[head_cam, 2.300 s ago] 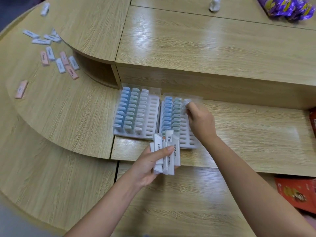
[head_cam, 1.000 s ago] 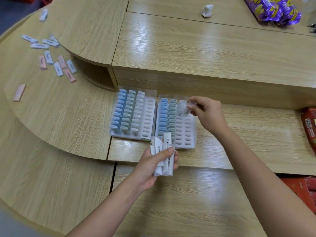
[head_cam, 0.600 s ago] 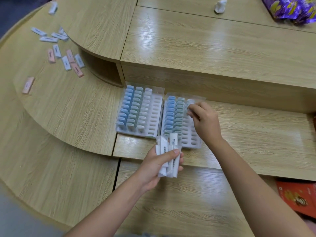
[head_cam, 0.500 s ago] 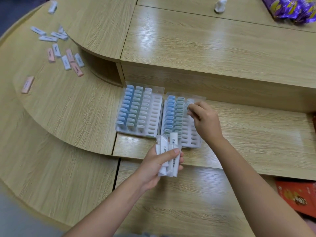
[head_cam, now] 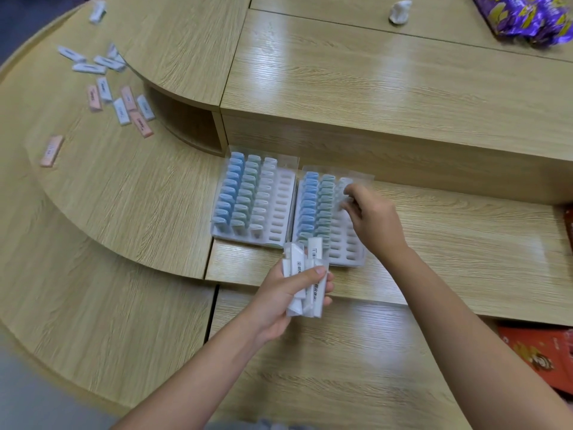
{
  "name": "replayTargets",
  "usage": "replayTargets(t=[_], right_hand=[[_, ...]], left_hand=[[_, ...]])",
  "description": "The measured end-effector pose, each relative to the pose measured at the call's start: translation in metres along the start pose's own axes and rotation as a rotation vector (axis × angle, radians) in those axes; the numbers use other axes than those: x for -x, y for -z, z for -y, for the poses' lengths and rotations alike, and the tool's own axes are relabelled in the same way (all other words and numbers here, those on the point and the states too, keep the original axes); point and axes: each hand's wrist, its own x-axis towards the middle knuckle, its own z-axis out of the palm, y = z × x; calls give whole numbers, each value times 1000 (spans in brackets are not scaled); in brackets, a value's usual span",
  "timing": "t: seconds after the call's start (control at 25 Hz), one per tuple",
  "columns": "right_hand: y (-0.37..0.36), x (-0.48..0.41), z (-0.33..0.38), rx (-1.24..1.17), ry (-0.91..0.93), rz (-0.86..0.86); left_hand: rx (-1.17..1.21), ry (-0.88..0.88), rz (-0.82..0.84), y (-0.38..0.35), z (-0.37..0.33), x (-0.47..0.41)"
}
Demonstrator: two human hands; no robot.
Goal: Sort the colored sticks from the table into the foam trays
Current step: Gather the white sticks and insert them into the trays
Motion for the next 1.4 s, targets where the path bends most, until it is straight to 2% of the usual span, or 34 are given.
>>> replayTargets(t=[0.16, 0.28, 0.36, 0.44, 0.48, 0.6, 0.96, 1.2, 1.28, 1.4], right_hand=[[-5, 7, 0, 36, 27, 3], [8, 11, 11, 53, -54, -16], [29, 15, 28, -207, -213, 82], [50, 26, 44, -646, -344, 311], [57, 34, 51, -786, -358, 400], [60, 53, 60, -925, -377, 490], [63, 47, 58, -935, -404, 535], [71, 36, 46, -886, -421, 391], [76, 26, 32, -790, -434, 345], [67, 9, 14, -489, -379, 296]], left_hand=[[-4, -13, 4, 0, -2, 1], [-10, -24, 18, 0, -3, 1], [-4, -33, 22, -1, -4, 1], [7, -40, 21, -2, -4, 1], [11, -44, 29, -3, -4, 1], [10, -74, 56, -7, -2, 0], [57, -77, 102, -10, -3, 1], [-7, -43, 16, -6, 0, -3], [-18, -43, -20, -3, 0, -4], [-18, -45, -44, -1, 0, -3]])
